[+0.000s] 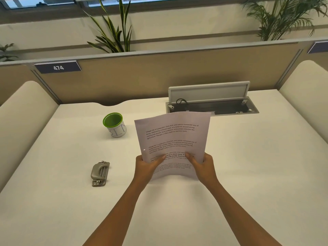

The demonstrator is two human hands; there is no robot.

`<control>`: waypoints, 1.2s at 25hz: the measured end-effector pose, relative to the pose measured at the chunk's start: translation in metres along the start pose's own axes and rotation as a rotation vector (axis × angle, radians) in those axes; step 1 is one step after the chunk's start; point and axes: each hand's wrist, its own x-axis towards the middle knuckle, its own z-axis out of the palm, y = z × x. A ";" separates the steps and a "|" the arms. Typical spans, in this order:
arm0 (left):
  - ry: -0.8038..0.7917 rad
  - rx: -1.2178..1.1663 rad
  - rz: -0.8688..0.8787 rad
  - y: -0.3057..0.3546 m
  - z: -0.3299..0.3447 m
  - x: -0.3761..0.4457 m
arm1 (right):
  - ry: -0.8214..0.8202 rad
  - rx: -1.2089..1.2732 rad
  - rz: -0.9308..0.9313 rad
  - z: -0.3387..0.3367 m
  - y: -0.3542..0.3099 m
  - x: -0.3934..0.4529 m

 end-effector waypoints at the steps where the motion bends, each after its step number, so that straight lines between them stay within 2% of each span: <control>1: -0.005 0.012 -0.014 0.001 0.002 0.001 | 0.004 -0.006 0.009 -0.001 0.000 0.001; 14: -0.180 0.205 -0.145 -0.007 0.076 0.021 | 0.148 -0.290 0.084 -0.071 0.010 0.019; 23: -0.316 0.539 -0.077 -0.033 0.154 0.022 | 0.251 -0.586 0.153 -0.158 0.020 0.041; 27: -0.295 0.736 0.049 -0.044 0.189 0.017 | 0.298 -0.701 0.227 -0.196 0.021 0.050; 30: -0.360 0.800 0.134 -0.054 0.211 0.013 | 0.350 -0.793 0.265 -0.220 0.018 0.056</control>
